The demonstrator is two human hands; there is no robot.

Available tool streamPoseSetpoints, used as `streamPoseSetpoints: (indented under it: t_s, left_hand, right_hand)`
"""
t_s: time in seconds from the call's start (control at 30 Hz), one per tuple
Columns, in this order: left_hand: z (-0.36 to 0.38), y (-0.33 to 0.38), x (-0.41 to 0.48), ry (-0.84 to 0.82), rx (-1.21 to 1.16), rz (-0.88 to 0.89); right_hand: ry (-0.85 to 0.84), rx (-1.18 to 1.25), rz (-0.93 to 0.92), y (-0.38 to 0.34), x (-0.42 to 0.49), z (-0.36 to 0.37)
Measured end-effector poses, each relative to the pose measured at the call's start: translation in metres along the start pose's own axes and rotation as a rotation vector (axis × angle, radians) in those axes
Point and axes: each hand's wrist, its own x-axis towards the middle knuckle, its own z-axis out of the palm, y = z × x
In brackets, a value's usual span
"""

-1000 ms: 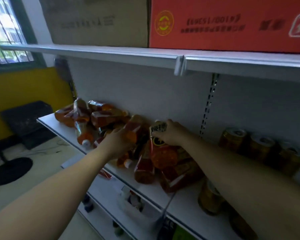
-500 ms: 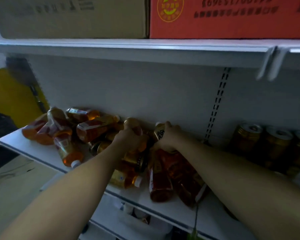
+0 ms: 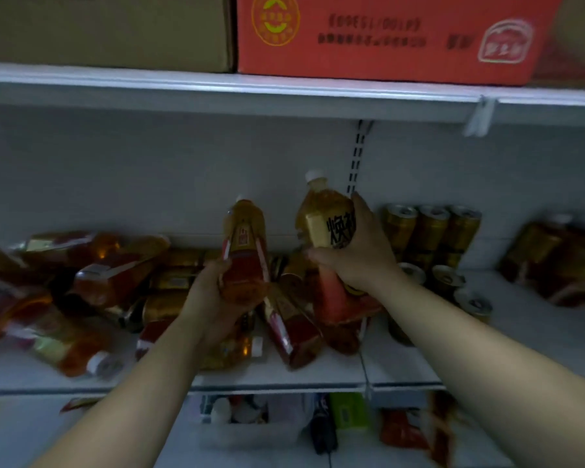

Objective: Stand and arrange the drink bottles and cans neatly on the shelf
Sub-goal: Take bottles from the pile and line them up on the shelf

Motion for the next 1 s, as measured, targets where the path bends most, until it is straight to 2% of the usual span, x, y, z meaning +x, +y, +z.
streamPoseSetpoints:
  t_s: [0.23,0.43,0.63,0.73,1.0]
  left_hand:
    - [0.067,-0.031,-0.002,-0.137,0.145,-0.006]
    - [0.146,-0.086,-0.021,-0.358,0.202,-0.116]
    - [0.255,-0.171,-0.045,-0.363,0.334,-0.092]
    - [0.299,-0.223,-0.053,-0.344,0.389,0.007]
    - [0.369,-0.325,-0.058,-0.33,0.653,0.042]
  right_hand:
    - [0.196,0.047,0.053,0.029,-0.05,-0.061]
    - [0.383,0.036,0.086,0.077,-0.098,-0.15]
    - [0.496,-0.054,0.121,0.145,-0.156,-0.255]
    - [0.551,-0.078,0.145,0.184,-0.183,-0.299]
    - [0.576,-0.076,0.238,0.259,-0.224,-0.38]
